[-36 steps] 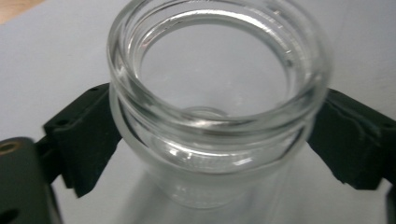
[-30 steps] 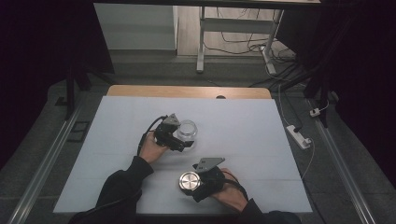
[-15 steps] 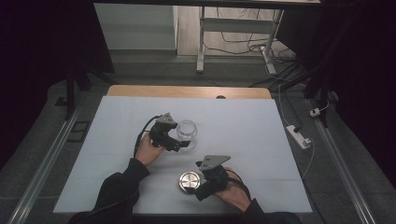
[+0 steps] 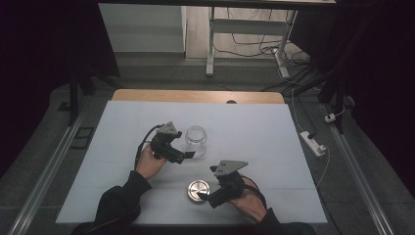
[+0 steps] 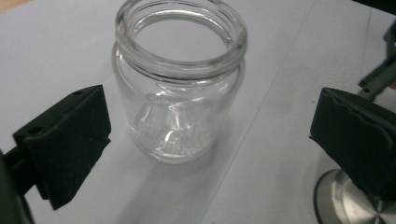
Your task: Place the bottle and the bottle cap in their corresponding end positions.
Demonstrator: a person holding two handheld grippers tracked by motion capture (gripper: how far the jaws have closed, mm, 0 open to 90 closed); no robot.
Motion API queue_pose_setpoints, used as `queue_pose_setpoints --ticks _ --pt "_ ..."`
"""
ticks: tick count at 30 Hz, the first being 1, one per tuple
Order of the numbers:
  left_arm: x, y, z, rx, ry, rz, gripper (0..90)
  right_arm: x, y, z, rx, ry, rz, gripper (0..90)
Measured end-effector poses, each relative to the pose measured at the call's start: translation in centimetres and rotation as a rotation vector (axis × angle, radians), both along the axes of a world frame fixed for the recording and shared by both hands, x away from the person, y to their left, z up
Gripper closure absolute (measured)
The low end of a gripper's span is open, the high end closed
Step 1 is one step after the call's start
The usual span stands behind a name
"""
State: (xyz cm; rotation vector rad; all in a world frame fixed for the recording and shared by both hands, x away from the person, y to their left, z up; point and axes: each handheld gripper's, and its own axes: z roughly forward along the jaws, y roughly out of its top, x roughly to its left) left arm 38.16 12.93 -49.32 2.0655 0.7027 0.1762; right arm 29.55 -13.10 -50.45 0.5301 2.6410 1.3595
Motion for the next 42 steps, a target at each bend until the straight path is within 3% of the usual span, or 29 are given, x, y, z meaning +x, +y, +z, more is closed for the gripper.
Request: queue_pose_setpoints --ticks 8,22,28,42 --pt "-1.6 0.3 0.4 -0.015 -0.001 -0.024 0.0 0.1 -0.6 0.2 -0.008 -0.012 -0.024 0.0" --pt "-4.2 1.2 0.4 -0.054 0.058 -0.044 0.0 0.1 -2.0 0.7 -0.014 -0.028 -0.059 0.0" --pt "-5.8 1.9 0.5 -0.078 0.064 -0.052 0.0 -0.2 -2.6 1.0 -0.017 -0.04 -0.071 0.0" --pt "-9.3 4.2 0.2 -0.049 0.052 0.015 0.0 -0.6 -5.7 1.6 -0.013 -0.056 -0.162 0.0"
